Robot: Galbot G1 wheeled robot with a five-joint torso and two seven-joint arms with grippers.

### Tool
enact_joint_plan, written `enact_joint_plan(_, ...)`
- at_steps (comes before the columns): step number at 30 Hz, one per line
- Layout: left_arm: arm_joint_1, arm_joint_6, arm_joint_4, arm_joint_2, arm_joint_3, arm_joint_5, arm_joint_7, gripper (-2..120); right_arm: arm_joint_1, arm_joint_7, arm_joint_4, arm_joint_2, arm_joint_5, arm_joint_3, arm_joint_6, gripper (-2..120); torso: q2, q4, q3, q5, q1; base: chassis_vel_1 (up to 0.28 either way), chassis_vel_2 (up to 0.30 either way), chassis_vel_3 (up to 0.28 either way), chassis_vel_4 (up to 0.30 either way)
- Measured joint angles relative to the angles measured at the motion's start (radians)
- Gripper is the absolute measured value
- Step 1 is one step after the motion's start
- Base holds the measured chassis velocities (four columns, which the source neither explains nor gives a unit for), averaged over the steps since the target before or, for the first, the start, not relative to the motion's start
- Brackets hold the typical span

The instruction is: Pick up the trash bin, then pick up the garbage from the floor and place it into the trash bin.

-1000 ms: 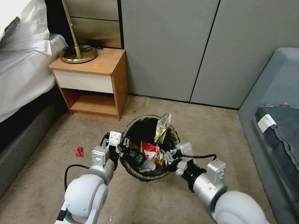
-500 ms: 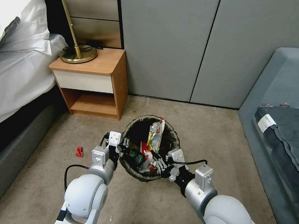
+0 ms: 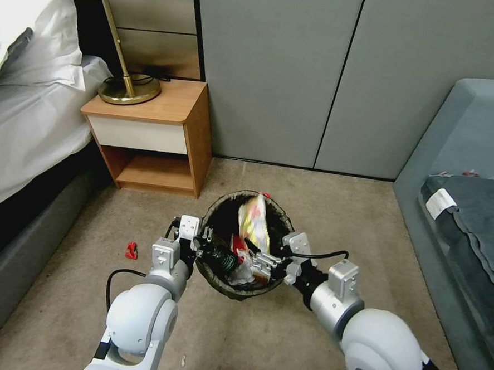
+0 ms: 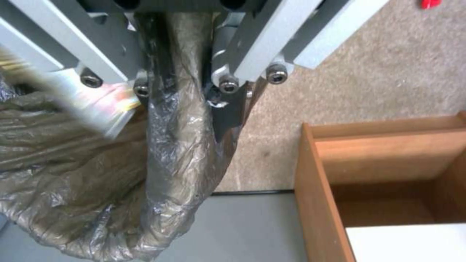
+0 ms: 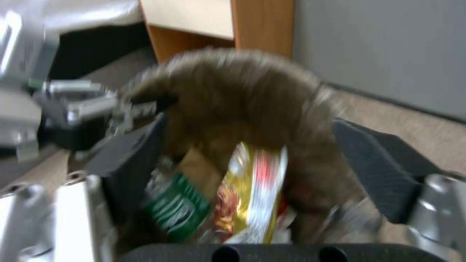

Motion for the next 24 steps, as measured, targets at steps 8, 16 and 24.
enact_joint_plan(8,0.017,-0.012,-0.023,0.01,-0.002,0.012,0.005,5,-0.007,-0.028,-0.006,0.039,-0.047,0.029,0.06,100,0.0,0.0,0.0,0.0,0.0,0.0,0.0,0.0,0.0)
enact_joint_plan(16,0.038,-0.05,-0.034,0.016,-0.001,0.056,0.007,5,-0.037,-0.027,-0.04,0.138,-0.117,0.037,0.143,100,0.0,0.0,0.0,0.0,0.0,0.0,0.0,0.0,0.0)
enact_joint_plan(24,0.06,-0.061,-0.042,0.021,-0.017,0.054,-0.01,5,-0.074,-0.051,0.004,0.225,-0.213,0.111,0.219,100,0.0,0.0001,0.0,-0.0001,0.0,0.0,0.0,0.0,0.0)
